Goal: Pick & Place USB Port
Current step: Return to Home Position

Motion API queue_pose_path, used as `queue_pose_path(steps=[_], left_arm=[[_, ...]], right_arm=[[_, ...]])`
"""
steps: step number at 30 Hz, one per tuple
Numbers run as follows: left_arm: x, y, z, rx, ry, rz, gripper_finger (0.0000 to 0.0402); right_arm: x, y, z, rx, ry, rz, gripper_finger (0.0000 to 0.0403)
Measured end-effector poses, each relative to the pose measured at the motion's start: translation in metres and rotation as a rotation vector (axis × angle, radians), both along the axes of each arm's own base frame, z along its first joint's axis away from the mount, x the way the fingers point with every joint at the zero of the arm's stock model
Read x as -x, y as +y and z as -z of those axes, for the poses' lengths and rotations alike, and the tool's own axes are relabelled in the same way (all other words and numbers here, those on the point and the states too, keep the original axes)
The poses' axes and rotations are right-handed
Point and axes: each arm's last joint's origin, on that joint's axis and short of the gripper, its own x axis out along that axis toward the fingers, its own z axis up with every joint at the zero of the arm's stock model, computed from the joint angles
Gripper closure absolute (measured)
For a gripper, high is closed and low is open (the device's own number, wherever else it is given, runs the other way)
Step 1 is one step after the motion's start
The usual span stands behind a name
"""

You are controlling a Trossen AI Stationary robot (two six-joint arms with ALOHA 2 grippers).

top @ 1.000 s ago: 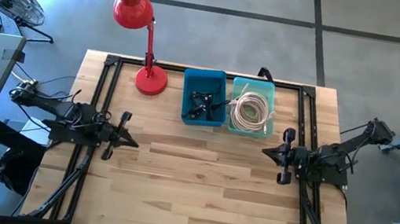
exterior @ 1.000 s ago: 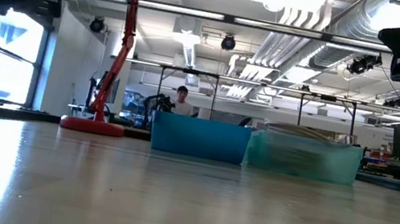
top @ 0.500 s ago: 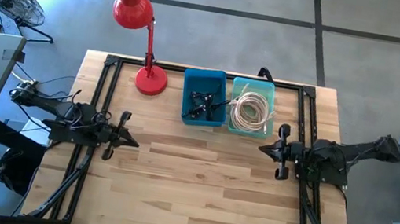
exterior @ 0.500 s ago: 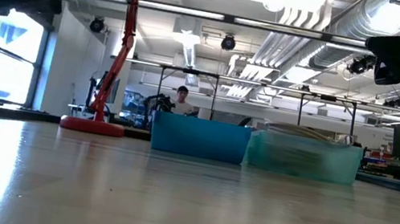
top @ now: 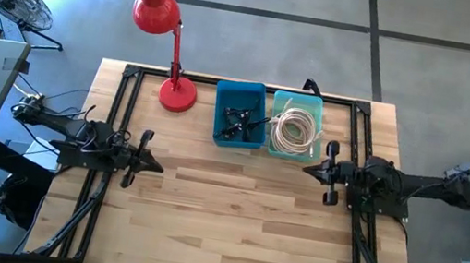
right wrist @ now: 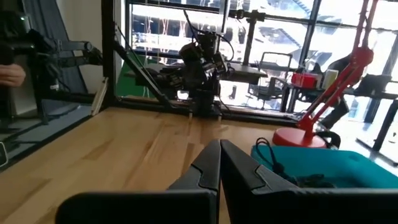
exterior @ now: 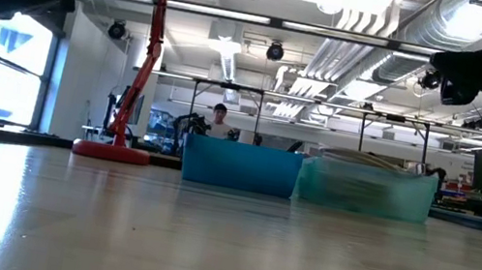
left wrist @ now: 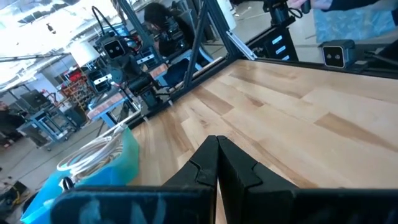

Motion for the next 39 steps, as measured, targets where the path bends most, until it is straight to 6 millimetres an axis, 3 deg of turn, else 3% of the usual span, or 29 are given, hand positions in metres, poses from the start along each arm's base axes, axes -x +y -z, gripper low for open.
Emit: queue_pose_path(steps=[9, 17, 23, 30, 39], left_arm=[[0.0, 0.001, 0.001, -0.003, 0.005, -0.018, 0.0401], [0.0, 0.0, 0.002, -0.009, 0.021, -0.016, 0.0401], [0.0, 0.0, 0.002, -0.056, 0.01, -0.012, 0.04], [0.0, 0.0, 0.002, -0.28, -0.053, -0.002, 0.04], [0.0, 0.0, 0.002, -0.287, -0.055, -0.001, 0.04]], right_arm=[[0.0, -0.004, 0.014, -0.05, 0.141, 0.102, 0.0402], [0.0, -0.008, 0.01, -0.003, 0.099, 0.235, 0.0402], [0.001, -0.012, 0.011, -0.076, 0.103, 0.358, 0.0402], [0.001, -0.012, 0.011, -0.061, 0.104, 0.37, 0.0402], [0.001, -0.012, 0.011, -0.07, 0.103, 0.372, 0.0402]])
